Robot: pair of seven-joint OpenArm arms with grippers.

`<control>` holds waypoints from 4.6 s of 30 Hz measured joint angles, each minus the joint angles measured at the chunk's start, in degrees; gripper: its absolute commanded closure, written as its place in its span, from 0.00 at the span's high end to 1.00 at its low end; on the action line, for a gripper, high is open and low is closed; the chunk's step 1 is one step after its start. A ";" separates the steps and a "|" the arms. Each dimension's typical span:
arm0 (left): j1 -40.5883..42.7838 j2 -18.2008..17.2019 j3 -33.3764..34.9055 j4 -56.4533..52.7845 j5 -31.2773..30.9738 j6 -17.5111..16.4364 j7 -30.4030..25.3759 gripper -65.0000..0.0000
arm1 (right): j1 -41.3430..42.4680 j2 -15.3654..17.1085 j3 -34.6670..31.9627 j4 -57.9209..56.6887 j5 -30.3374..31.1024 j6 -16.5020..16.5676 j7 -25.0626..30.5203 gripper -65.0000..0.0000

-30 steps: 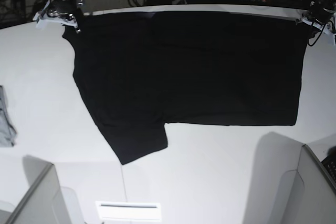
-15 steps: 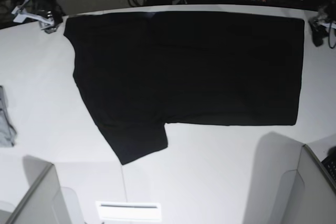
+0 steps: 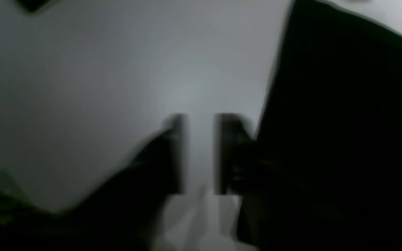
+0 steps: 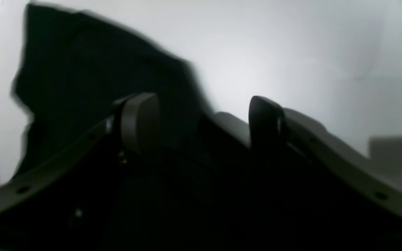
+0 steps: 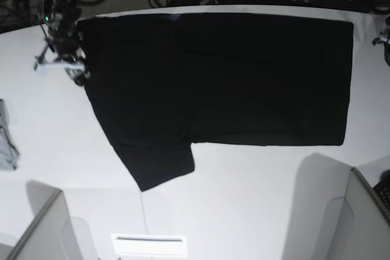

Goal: Fold the T-shirt properly
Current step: 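Move the right gripper down to the shirt's side edge near the hem, then move the left gripper down to the shirt's opposite side edge and grasp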

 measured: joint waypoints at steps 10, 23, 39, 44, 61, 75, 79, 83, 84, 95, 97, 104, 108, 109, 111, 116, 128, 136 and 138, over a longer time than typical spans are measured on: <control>-0.46 0.17 1.79 0.04 -0.26 -0.04 0.17 0.00 | 14.36 3.58 -7.89 -7.78 0.00 0.00 -0.09 0.59; -0.50 0.17 1.51 0.04 -0.22 -0.04 0.22 0.00 | 26.97 3.85 -10.27 -22.47 -0.13 -0.20 -0.09 0.59; -0.57 0.04 1.33 0.00 -0.17 0.02 0.20 0.00 | 47.04 3.52 -10.27 -50.31 -0.17 8.17 0.02 0.59; -0.52 0.02 1.29 -0.02 -0.22 0.17 0.22 0.00 | 51.45 3.78 -12.28 -57.51 -0.17 10.93 0.35 0.60; -0.52 0.07 1.29 -0.28 -0.22 0.17 0.22 0.00 | 61.75 1.31 -31.80 -71.97 -0.17 18.93 0.24 0.60; -0.50 0.09 1.29 -0.28 -0.22 0.17 0.22 0.00 | 61.44 1.62 -37.55 -71.45 -0.17 19.39 0.50 0.59; -0.50 0.07 1.29 -0.28 -0.22 0.17 0.22 0.00 | 60.76 1.68 -37.55 -70.23 -0.17 19.39 0.31 0.52; -0.50 0.07 1.29 -0.28 -0.22 0.17 0.22 0.00 | 59.82 1.75 -37.70 -69.24 -0.13 19.39 0.26 0.29; -0.50 0.09 1.29 -0.28 -0.22 0.17 0.22 0.00 | 59.82 1.73 -37.70 -69.24 -0.13 19.37 -0.11 0.26; -0.52 0.04 1.29 -0.28 -0.24 0.17 0.22 0.00 | 59.67 2.03 -37.77 -69.64 0.26 19.39 -0.26 0.00; -0.52 0.07 1.29 -0.28 -0.22 0.20 0.22 0.09 | 59.63 2.03 -37.77 -69.64 0.26 19.39 0.04 0.00; -5.60 0.00 1.38 -0.55 -0.26 0.22 0.26 0.81 | 59.52 2.03 -37.77 -69.68 0.26 19.39 0.31 0.00; -11.96 -1.25 1.49 -3.10 6.23 0.20 0.44 0.86 | 59.49 1.86 -37.77 -69.68 0.31 19.39 0.44 0.00; -14.56 -1.31 1.36 -4.50 9.55 0.37 0.04 0.86 | 59.52 1.84 -37.77 -69.70 0.37 19.37 0.33 0.00; -19.43 -1.31 1.66 -8.15 15.76 -0.07 0.09 0.86 | 59.52 1.77 -37.77 -69.70 0.48 19.39 0.55 0.00; -27.12 -3.32 8.83 -19.06 21.70 -0.28 0.20 0.86 | 59.52 1.73 -37.77 -69.66 0.46 19.37 0.33 0.00; -39.04 -5.60 16.28 -37.16 23.65 0.42 -5.35 0.86 | 59.49 1.99 -37.77 -69.57 0.52 19.39 0.28 0.00; -42.95 -6.19 19.34 -46.01 25.44 0.39 -14.21 0.86 | 59.49 1.97 -37.77 -69.57 0.50 19.39 0.28 0.00; -43.93 -6.51 19.34 -49.29 25.97 0.46 -14.14 0.86 | 59.49 1.95 -37.77 -69.55 0.48 19.39 0.31 0.00</control>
